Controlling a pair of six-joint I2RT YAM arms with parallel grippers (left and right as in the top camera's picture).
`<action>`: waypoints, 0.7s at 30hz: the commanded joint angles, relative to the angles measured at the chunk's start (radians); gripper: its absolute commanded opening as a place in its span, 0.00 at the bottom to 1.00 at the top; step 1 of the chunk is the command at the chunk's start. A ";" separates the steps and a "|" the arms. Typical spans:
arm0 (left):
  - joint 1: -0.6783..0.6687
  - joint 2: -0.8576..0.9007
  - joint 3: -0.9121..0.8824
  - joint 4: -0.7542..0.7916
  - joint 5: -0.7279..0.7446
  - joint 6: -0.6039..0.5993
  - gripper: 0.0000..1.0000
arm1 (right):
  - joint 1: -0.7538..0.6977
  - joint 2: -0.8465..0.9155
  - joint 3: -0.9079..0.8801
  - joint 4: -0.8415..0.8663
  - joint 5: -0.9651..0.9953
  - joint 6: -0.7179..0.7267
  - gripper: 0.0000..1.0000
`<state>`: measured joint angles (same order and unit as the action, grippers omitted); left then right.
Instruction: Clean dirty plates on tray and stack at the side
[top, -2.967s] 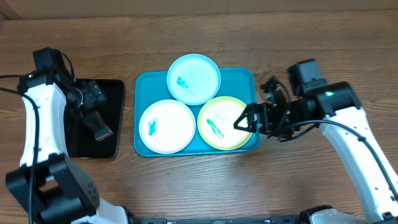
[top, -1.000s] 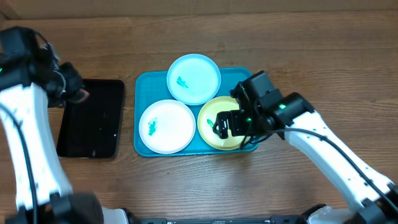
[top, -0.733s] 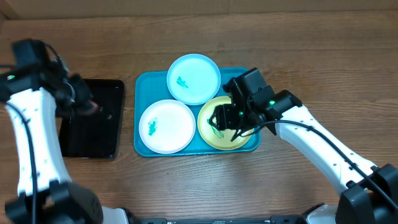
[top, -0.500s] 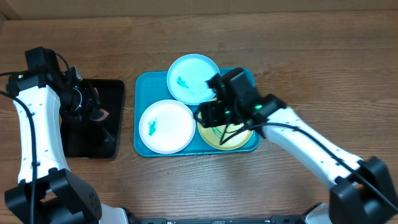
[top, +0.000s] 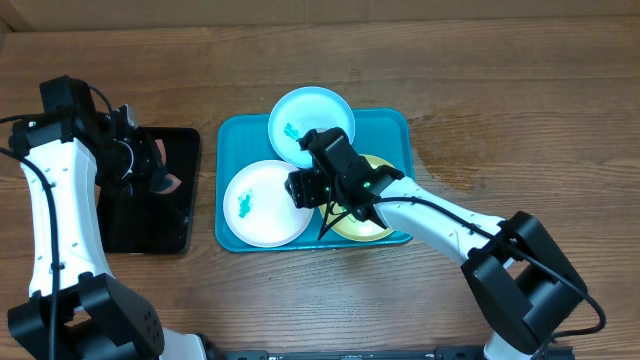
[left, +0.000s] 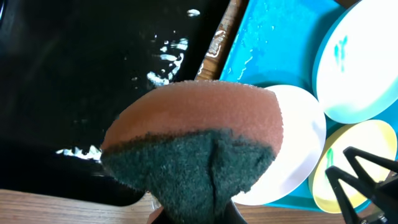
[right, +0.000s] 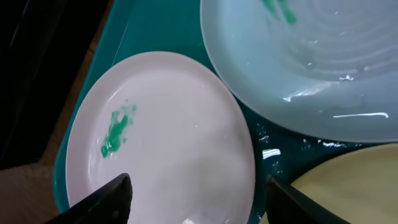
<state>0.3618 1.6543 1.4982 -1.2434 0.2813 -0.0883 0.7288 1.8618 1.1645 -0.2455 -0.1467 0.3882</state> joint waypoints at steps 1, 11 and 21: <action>0.003 -0.023 0.015 0.014 -0.005 0.040 0.04 | 0.005 0.041 0.002 0.022 0.049 -0.002 0.70; 0.003 -0.023 0.015 0.088 -0.256 -0.101 0.04 | 0.019 0.112 0.005 0.054 -0.008 -0.052 0.70; 0.003 -0.023 0.015 0.088 -0.255 -0.100 0.04 | 0.039 0.112 0.005 0.065 0.019 -0.081 0.68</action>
<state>0.3618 1.6543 1.4982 -1.1549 0.0444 -0.1661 0.7631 1.9667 1.1648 -0.1905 -0.1406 0.3244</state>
